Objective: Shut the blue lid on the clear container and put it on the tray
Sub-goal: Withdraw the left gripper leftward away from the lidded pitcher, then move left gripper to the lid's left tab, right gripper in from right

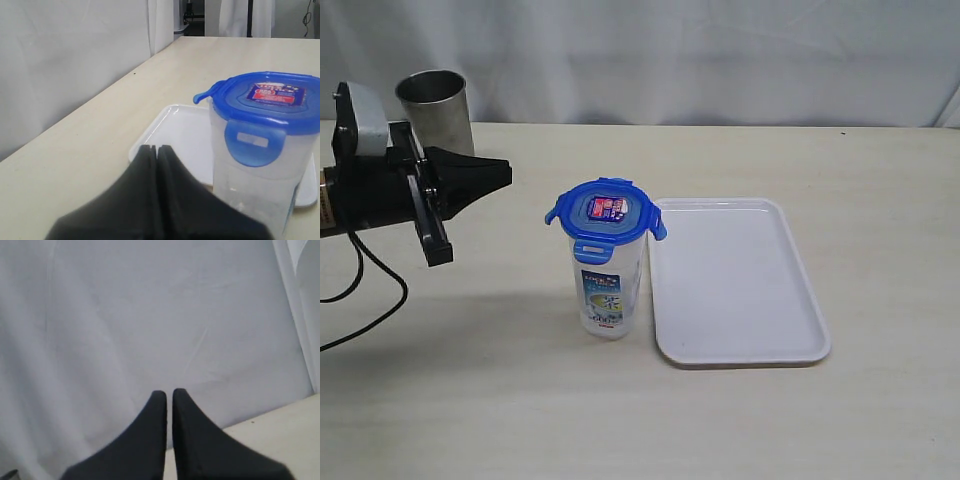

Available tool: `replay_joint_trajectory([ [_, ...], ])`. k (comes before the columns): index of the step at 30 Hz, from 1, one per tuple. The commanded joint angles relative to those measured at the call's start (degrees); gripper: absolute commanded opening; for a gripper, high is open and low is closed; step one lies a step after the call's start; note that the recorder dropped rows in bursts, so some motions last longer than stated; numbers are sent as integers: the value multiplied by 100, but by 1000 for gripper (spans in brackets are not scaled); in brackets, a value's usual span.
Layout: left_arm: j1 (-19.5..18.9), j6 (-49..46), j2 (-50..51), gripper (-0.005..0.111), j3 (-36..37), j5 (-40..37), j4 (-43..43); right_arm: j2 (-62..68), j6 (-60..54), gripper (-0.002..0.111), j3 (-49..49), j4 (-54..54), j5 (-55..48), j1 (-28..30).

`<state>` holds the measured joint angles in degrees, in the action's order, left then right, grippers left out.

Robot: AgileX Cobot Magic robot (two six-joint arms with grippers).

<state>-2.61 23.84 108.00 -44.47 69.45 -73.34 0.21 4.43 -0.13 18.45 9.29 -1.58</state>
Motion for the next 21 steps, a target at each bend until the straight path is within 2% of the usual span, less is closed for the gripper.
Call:
replay_joint_trajectory([
  [1,13,37,8,0,-41,52,-107,-21,836,5,13,-777,754,13],
  [5,13,37,8,0,-41,52,-107,-21,2345,5,13,-1845,1404,13],
  [7,13,37,8,0,-41,52,-107,-21,2555,5,13,-1935,1711,13],
  [12,13,37,8,0,-41,52,-107,-21,2643,5,-33,-1913,1596,13],
  [15,13,37,8,0,-41,52,-107,-21,2608,5,-57,-2412,1526,13],
  [18,13,37,8,0,-41,52,-218,151,2608,5,-433,-2930,1210,13],
  [21,13,73,8,0,-41,52,-677,825,2608,5,-1035,-3279,625,13],
])
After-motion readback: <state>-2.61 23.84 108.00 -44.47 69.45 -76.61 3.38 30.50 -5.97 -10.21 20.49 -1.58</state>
